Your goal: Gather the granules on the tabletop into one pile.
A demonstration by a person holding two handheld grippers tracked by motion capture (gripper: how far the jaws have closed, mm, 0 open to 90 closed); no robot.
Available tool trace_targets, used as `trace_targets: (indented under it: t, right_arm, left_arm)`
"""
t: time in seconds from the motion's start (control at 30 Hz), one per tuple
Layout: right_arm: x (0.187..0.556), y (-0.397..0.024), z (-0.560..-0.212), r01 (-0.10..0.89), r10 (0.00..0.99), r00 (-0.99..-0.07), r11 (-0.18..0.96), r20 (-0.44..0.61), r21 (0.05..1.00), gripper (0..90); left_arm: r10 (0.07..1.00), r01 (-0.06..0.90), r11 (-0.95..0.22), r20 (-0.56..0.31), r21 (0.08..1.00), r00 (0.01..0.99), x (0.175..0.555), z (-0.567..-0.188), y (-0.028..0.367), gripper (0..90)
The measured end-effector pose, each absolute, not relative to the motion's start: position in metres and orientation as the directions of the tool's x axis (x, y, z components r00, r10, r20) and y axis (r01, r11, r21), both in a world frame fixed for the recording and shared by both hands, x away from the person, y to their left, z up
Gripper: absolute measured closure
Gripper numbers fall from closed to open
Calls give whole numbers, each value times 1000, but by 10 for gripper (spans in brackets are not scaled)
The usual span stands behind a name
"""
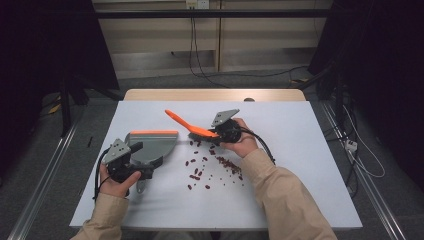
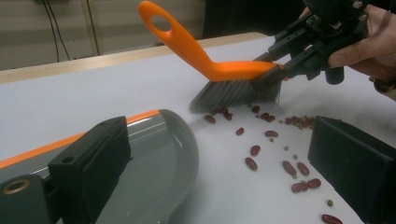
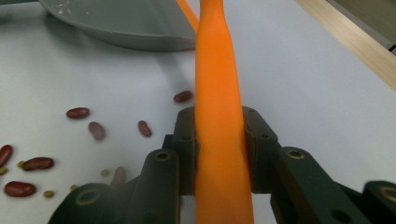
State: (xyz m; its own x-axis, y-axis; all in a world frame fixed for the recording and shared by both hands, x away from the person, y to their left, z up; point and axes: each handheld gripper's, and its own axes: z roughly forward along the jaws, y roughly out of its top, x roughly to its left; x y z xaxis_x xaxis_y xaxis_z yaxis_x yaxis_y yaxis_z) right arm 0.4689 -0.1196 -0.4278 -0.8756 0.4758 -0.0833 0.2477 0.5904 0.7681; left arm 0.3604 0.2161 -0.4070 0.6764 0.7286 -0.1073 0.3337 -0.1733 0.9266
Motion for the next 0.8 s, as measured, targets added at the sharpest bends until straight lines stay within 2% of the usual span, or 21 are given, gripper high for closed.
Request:
trace_targets:
  t: [0.8]
  right_arm:
    - [418,-130,-425,202,387,-919,610,-67,766,706]
  left_arm:
    - [731,329,-175,-101,928,675,359,-406,216,56]
